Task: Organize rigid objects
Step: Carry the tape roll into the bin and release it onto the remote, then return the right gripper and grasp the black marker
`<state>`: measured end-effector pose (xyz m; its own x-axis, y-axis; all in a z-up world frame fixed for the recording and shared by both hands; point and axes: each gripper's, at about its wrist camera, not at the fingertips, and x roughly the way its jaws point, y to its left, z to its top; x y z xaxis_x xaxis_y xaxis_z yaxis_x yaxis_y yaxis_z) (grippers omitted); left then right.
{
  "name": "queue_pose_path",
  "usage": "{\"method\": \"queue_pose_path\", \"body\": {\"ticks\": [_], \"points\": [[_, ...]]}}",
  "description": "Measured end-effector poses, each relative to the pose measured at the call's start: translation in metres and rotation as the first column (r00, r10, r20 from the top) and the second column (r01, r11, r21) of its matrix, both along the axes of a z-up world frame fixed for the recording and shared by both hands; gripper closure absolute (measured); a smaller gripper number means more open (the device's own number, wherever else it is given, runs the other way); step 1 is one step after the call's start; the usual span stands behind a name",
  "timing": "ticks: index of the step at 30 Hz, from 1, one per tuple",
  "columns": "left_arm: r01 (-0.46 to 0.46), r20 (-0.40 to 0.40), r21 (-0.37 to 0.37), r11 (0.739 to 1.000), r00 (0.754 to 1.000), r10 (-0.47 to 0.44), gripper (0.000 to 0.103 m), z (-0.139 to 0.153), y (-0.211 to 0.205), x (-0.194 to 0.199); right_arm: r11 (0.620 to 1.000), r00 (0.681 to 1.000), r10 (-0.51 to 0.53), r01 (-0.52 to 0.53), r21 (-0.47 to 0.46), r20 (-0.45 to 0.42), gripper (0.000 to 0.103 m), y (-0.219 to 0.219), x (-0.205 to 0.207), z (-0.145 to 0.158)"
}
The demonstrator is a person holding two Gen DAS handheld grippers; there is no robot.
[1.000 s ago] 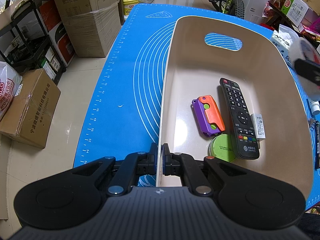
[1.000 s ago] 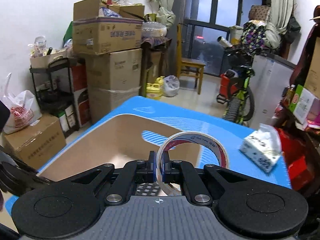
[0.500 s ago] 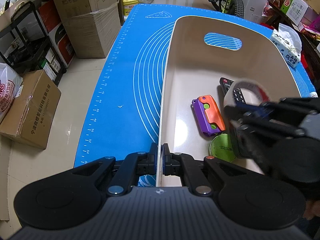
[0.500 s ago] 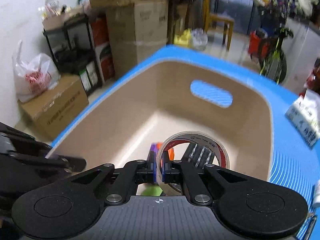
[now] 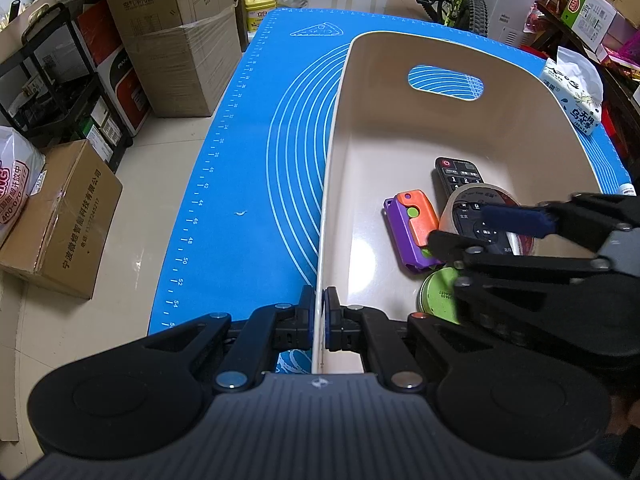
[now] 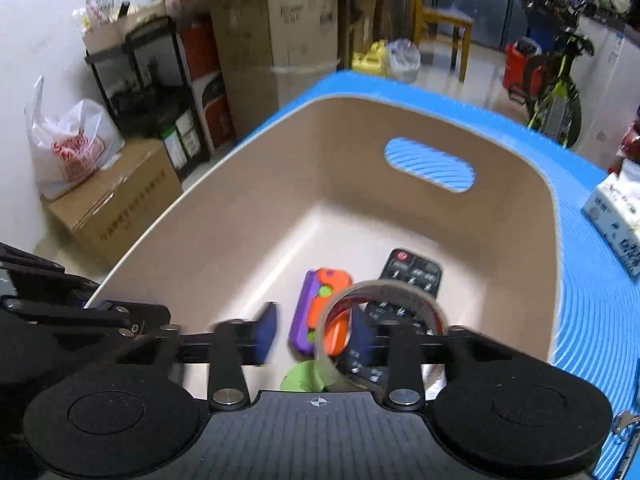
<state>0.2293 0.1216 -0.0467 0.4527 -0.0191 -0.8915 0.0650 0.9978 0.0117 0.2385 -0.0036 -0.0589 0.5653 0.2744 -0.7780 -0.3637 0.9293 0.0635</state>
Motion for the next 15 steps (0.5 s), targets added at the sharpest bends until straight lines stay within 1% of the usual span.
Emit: {"method": "queue_pose_path", "body": {"ticks": [4,7,9,11,13,15], "points": [[0.0,0.0,0.002,1.0,1.0,0.0,0.097,0.0,0.001,0.0,0.999,0.998,-0.031,0.028,0.043,0.05,0.047,-0.021,-0.011,0.019],[0.0,0.0,0.002,1.0,1.0,0.0,0.097,0.0,0.001,0.0,0.994,0.99,-0.084,0.076,0.078,0.109,0.047,-0.045,-0.024,0.037],[0.0,0.0,0.002,1.0,1.0,0.0,0.097,0.0,0.001,0.0,0.987,0.979,-0.14,0.126,0.102,0.148,0.047,-0.066,-0.032,0.047],[0.0,0.0,0.002,1.0,1.0,0.0,0.097,0.0,0.001,0.0,0.974,0.961,-0.211,0.192,0.121,0.18,0.047,-0.089,-0.041,0.053],[0.0,0.0,0.002,1.0,1.0,0.0,0.097,0.0,0.001,0.0,0.959,0.943,-0.273,0.252,0.129,0.191,0.047,-0.112,-0.048,0.055],[0.0,0.0,0.001,1.0,1.0,0.0,0.097,0.0,0.001,0.0,0.944,0.927,-0.327,0.31,0.114,0.185,0.047,-0.133,-0.051,0.052]]}}
